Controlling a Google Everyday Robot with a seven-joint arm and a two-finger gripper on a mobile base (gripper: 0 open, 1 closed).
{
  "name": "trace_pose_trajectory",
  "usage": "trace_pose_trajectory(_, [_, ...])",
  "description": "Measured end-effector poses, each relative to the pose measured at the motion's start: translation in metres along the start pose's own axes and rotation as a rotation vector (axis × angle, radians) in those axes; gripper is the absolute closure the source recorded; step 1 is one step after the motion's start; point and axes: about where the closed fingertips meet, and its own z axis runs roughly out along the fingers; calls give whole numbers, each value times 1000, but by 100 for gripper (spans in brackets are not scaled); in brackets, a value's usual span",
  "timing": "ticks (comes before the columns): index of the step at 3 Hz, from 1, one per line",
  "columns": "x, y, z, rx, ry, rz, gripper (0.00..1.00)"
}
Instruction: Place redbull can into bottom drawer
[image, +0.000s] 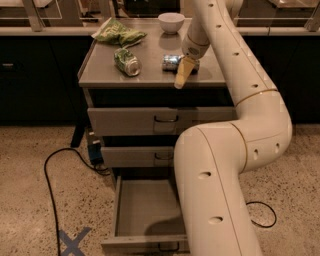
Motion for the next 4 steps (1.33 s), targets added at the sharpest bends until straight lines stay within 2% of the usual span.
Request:
trace_pose_trajectory(1, [0, 0, 0, 0, 0, 0, 19])
trace_pose_trajectory(4, [0, 0, 0, 0, 0, 0, 89])
